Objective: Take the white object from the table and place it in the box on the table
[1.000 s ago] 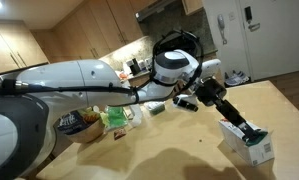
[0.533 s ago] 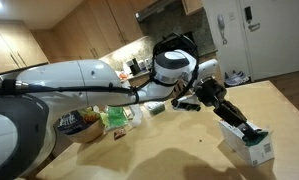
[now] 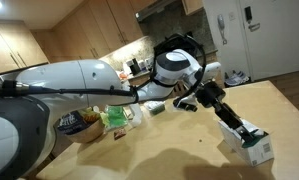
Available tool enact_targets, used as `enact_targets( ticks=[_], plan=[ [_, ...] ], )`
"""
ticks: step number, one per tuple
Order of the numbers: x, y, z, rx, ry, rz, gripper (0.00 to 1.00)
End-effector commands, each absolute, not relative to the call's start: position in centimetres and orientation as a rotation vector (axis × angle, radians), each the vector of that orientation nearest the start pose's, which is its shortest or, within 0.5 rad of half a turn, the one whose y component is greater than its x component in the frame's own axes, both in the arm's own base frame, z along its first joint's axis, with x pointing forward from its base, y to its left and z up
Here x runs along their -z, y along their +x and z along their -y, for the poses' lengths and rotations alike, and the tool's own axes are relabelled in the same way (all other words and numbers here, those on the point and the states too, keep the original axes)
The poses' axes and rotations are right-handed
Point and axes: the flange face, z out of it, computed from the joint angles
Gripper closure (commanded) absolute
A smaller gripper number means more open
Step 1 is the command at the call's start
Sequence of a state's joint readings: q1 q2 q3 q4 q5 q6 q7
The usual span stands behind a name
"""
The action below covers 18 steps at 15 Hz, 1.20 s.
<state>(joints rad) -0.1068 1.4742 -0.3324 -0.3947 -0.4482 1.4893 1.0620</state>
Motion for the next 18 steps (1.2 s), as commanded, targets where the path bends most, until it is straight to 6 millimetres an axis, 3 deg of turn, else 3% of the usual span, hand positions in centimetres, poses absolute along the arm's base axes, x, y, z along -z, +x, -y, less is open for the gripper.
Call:
enact_targets(
  ticks=[1,2,3,12,13,18],
  plan=[
    [-16.4,73.7,21.7,0.074,1.957,1.268,0.99],
    [-16.5,73.6,21.6,0.093,1.975,1.250,0.72],
    [-16.5,73.5,21.6,0.105,1.975,1.241,0.71],
    [-16.5,73.6,21.7,0.147,2.047,1.181,0.05],
    [-16.5,73.5,21.7,0.156,2.049,1.173,0.00],
    [-17.5,73.8,21.5,0.153,2.061,1.121,0.00]
  ],
)
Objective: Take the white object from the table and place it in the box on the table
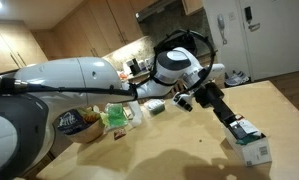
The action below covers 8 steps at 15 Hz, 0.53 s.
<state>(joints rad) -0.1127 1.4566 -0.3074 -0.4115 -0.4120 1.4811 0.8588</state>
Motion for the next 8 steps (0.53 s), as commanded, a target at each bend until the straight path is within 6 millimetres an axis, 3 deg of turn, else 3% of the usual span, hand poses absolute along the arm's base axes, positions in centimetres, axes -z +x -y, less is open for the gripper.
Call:
enact_targets(
  ticks=[1,5,8],
  plan=[
    [-17.9,73.9,21.4,0.146,2.060,1.118,0.00],
    [-21.6,75.2,20.9,0.031,2.056,1.126,0.00],
    [-24.0,77.5,20.0,-0.116,2.214,0.970,0.00]
  ],
)
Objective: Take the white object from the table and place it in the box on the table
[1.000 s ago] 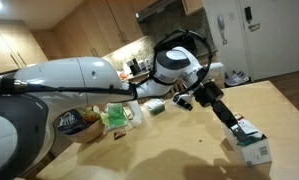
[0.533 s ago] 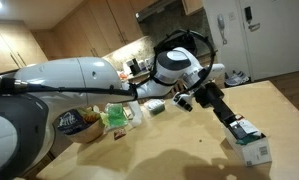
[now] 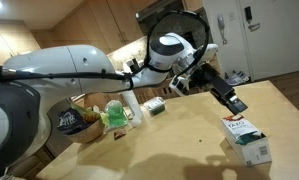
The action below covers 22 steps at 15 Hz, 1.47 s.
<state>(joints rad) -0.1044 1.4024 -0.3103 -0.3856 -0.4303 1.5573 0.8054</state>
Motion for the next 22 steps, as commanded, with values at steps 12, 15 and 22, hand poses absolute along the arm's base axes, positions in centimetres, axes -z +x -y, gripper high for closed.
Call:
enact_targets(
  ticks=[12,15,22],
  plan=[
    [-22.2,82.2,15.7,-0.441,2.561,0.187,0.00],
    [-22.3,82.8,14.8,-0.500,2.583,-0.035,0.00],
    [-22.0,82.9,14.4,-0.493,2.585,-0.069,0.00]
  ],
)
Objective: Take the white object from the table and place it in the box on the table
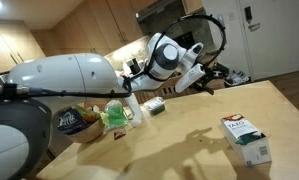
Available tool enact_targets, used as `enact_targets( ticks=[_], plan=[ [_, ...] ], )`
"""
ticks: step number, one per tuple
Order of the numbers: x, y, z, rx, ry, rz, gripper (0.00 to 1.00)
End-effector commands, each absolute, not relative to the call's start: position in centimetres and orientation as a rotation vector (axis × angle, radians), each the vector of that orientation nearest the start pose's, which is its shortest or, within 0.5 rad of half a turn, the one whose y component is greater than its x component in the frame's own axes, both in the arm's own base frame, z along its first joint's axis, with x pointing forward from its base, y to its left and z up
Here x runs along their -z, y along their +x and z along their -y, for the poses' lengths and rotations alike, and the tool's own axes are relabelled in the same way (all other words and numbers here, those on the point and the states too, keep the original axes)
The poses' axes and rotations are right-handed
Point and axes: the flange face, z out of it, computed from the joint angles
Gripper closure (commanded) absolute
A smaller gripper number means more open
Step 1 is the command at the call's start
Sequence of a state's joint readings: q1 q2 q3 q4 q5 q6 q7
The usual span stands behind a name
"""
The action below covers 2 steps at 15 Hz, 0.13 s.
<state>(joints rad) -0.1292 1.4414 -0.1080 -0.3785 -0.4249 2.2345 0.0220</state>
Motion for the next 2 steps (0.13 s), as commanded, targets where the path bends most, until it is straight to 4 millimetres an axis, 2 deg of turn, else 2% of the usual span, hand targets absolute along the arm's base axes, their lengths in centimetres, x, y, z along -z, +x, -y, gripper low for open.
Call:
enact_targets(
  ticks=[1,2],
  plan=[
    [-22.00,82.88,14.44,-0.494,2.585,-0.068,0.00],
    [-22.00,82.88,14.44,-0.494,2.585,-0.068,0.00]
  ],
)
